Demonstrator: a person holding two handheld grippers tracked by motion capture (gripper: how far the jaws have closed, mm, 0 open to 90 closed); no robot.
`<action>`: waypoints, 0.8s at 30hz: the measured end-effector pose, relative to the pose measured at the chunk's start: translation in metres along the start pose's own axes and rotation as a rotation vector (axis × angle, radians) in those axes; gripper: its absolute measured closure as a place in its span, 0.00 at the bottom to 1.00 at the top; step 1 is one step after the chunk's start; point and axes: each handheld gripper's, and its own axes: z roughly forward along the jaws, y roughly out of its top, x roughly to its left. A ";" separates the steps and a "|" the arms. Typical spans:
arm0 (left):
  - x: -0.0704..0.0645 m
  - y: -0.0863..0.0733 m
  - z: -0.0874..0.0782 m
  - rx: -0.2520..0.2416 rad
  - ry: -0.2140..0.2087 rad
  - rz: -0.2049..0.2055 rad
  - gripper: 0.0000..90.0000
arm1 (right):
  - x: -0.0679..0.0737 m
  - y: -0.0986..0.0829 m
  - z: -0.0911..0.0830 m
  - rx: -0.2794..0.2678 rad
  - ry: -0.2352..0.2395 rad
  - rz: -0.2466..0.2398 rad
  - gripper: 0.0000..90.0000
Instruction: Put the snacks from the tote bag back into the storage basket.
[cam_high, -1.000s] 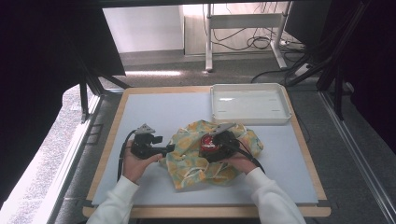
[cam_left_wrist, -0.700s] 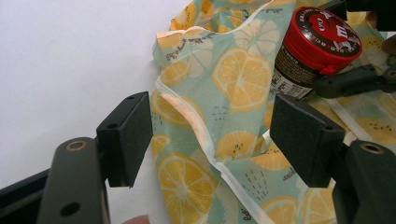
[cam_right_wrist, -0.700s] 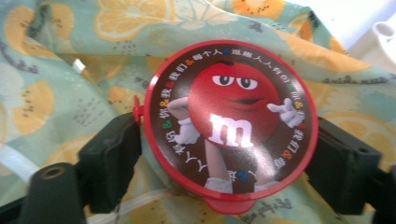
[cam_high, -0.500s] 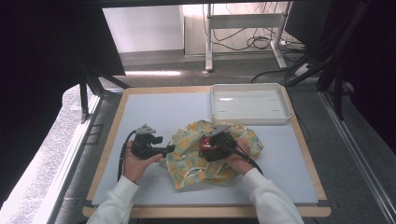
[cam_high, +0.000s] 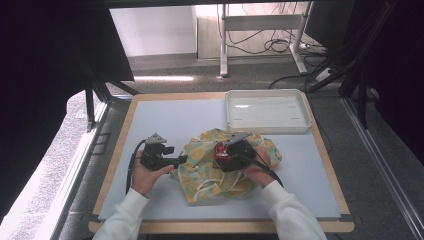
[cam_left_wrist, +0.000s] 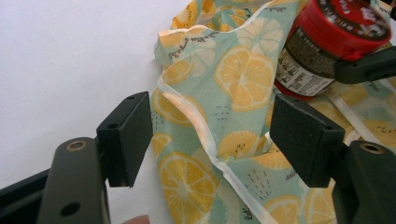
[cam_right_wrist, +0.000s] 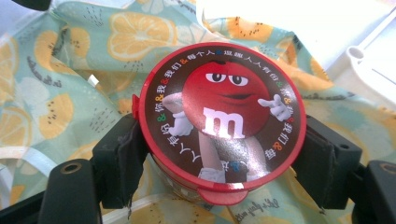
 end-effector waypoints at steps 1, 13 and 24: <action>0.000 0.000 0.000 0.001 0.000 0.000 0.33 | 0.000 0.001 -0.002 -0.005 -0.001 0.000 0.27; 0.000 0.000 0.000 0.003 0.001 -0.002 0.33 | -0.004 0.007 -0.023 -0.055 0.001 0.013 0.28; 0.000 0.000 0.001 0.006 0.000 -0.001 0.33 | -0.006 0.012 -0.037 -0.097 0.009 0.015 0.28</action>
